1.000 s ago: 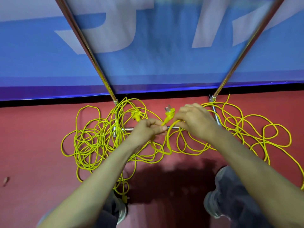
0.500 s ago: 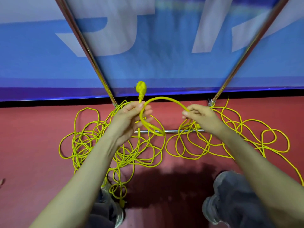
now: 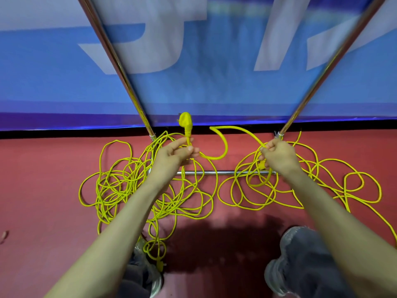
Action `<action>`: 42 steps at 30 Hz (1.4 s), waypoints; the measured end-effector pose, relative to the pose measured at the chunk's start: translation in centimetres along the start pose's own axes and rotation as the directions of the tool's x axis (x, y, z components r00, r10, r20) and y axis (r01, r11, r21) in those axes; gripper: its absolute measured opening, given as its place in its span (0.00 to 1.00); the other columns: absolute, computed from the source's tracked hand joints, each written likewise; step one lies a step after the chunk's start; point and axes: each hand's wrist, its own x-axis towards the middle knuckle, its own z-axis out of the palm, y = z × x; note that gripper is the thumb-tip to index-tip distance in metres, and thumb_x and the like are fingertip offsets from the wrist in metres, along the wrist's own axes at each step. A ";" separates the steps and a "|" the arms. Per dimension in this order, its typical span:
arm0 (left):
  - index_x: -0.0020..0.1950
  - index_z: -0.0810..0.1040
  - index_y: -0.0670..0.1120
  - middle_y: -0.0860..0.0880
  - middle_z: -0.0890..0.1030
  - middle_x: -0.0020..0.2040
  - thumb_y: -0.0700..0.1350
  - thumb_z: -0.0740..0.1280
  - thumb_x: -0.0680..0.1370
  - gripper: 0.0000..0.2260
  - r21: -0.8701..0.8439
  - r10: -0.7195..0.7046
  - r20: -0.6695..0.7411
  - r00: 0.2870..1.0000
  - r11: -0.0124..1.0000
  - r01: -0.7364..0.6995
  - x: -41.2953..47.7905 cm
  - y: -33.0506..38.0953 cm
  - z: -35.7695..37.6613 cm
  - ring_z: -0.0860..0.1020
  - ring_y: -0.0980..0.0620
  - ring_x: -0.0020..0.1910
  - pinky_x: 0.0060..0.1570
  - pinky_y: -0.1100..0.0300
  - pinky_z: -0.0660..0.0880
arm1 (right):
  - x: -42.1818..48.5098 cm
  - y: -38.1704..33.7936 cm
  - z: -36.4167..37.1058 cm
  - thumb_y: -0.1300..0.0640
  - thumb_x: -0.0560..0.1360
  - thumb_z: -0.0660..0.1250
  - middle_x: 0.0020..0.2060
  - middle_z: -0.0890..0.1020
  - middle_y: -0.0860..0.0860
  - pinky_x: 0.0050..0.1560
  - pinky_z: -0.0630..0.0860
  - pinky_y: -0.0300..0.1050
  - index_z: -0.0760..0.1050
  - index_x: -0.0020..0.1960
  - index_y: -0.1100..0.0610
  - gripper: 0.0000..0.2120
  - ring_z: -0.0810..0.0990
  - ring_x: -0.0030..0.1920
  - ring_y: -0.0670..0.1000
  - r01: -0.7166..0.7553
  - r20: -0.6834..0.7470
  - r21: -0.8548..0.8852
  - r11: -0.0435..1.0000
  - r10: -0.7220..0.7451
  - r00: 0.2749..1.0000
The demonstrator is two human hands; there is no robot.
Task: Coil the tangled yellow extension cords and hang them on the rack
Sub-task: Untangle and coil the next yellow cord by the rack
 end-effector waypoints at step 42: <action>0.63 0.79 0.44 0.43 0.77 0.53 0.43 0.57 0.74 0.20 0.838 -0.043 0.433 0.900 0.386 -0.385 -0.5 -3.6 1.2 0.75 0.43 0.57 0.59 0.49 0.71 | -4.8 -4.5 1.6 0.59 0.74 0.69 0.45 0.76 0.47 0.50 0.68 0.36 0.76 0.58 0.55 0.13 0.74 0.48 0.45 0.674 0.528 -0.053 0.737 -0.552 0.645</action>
